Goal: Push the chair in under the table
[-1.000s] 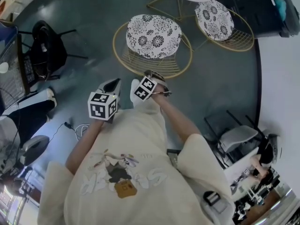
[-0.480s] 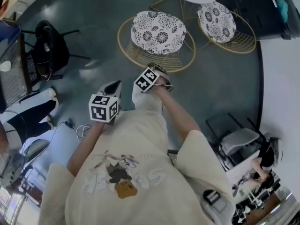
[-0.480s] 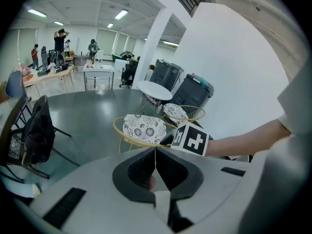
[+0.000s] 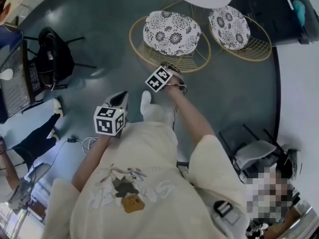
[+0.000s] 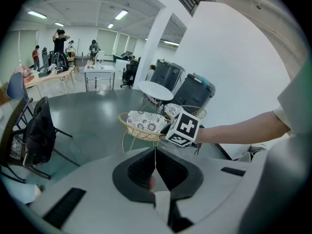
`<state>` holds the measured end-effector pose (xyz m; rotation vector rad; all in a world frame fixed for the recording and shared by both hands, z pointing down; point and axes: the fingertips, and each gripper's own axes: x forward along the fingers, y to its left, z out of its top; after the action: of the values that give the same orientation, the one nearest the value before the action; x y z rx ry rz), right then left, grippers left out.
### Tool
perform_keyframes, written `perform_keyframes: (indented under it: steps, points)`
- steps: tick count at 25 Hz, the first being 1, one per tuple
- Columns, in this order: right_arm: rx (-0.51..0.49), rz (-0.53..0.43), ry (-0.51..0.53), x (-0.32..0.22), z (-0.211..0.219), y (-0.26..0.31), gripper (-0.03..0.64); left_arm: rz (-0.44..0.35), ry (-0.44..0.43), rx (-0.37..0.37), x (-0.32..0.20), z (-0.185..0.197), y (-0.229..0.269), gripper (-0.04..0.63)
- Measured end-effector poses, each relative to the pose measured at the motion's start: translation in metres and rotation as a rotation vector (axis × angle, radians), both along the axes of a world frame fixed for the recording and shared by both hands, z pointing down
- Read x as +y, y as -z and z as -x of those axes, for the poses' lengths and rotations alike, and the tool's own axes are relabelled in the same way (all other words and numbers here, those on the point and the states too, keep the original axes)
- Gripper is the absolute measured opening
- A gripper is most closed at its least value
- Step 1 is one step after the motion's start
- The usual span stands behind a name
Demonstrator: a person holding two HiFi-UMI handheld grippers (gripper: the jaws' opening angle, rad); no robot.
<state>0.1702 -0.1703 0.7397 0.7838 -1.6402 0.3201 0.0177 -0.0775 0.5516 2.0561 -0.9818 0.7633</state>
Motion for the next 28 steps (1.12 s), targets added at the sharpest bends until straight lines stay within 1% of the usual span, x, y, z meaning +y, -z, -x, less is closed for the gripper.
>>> perform_keyframes:
  steps: [3, 7, 9, 15, 19, 24, 28]
  points:
    - [-0.002, -0.006, 0.003, -0.014, -0.006, -0.001, 0.083, 0.001, 0.005, 0.002, -0.004, -0.002, 0.000, 0.011]
    - [-0.007, -0.006, 0.009, -0.026, -0.003, -0.001, 0.083, 0.008, 0.010, 0.006, -0.009, -0.008, -0.002, 0.011]
    - [-0.012, -0.008, -0.006, -0.027, -0.002, -0.001, 0.083, 0.009, 0.013, 0.009, -0.009, -0.010, -0.002, 0.011]
    - [-0.012, -0.012, -0.004, -0.028, -0.002, -0.001, 0.083, 0.004, 0.017, 0.015, -0.009, -0.010, -0.002, 0.011]
    - [-0.018, -0.009, -0.007, -0.029, 0.001, -0.002, 0.084, 0.000, 0.025, 0.011, -0.005, -0.004, 0.000, 0.011]
    - [-0.005, -0.030, -0.019, -0.041, 0.006, 0.000, 0.083, -0.007, 0.045, 0.007, 0.001, 0.005, 0.003, 0.011]
    - [-0.015, -0.042, -0.025, -0.055, 0.021, -0.001, 0.084, -0.005, 0.070, -0.011, 0.008, 0.021, 0.006, 0.011]
